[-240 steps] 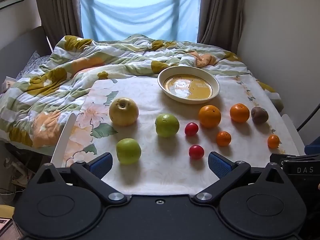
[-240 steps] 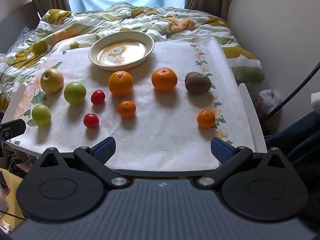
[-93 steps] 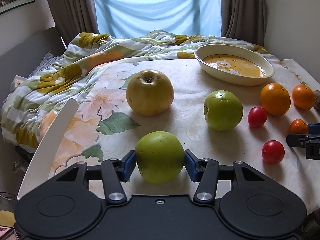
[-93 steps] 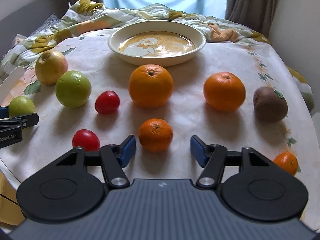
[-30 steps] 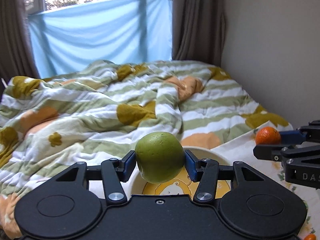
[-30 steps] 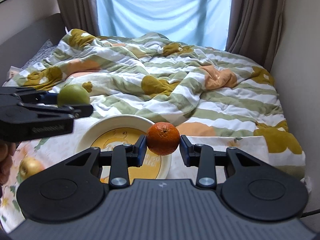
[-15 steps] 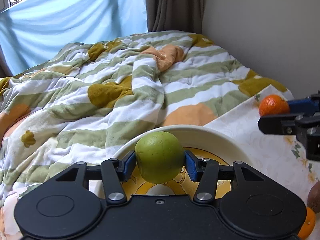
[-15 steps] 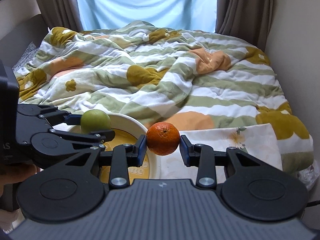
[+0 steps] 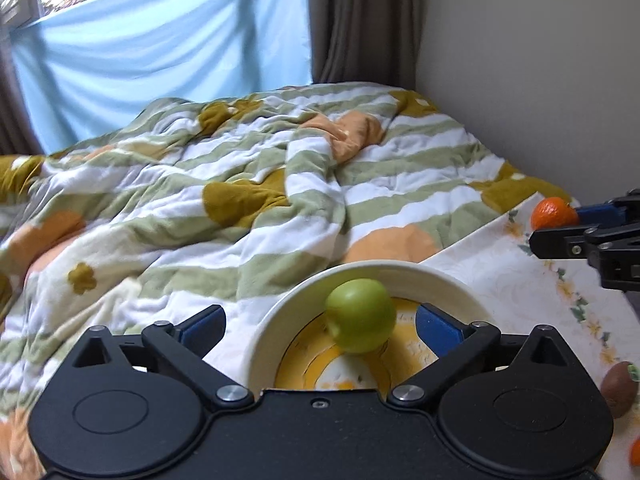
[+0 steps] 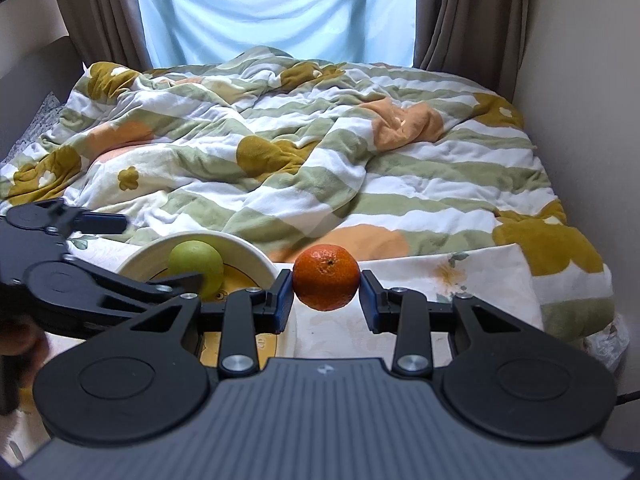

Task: Organize fruits
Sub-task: 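Lower the small mandarin into the bowl and open the right tool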

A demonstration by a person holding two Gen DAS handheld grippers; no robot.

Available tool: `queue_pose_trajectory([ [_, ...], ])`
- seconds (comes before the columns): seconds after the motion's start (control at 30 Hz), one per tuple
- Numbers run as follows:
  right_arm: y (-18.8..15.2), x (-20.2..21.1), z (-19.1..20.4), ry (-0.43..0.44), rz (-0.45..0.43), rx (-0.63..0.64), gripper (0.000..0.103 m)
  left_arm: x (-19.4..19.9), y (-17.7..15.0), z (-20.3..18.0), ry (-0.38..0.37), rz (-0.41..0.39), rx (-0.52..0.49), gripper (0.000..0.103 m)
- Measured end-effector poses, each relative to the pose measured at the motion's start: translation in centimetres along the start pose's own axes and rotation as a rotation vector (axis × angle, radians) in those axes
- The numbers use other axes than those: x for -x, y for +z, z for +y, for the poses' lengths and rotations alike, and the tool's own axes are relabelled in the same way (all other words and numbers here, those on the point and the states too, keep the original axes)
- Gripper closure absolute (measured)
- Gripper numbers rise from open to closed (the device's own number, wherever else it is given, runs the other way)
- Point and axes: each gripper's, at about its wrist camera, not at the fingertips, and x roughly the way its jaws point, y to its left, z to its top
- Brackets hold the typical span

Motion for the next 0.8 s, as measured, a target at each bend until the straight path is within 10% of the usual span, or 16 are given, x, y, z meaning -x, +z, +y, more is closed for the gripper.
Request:
queue_pose_trajectory([
  [0.8,-3.0,-7.3,7.5,0.097,0.051,0.340,0.052,7.1,-5.4,2.9,0.114,0.004,0.161,0.000],
])
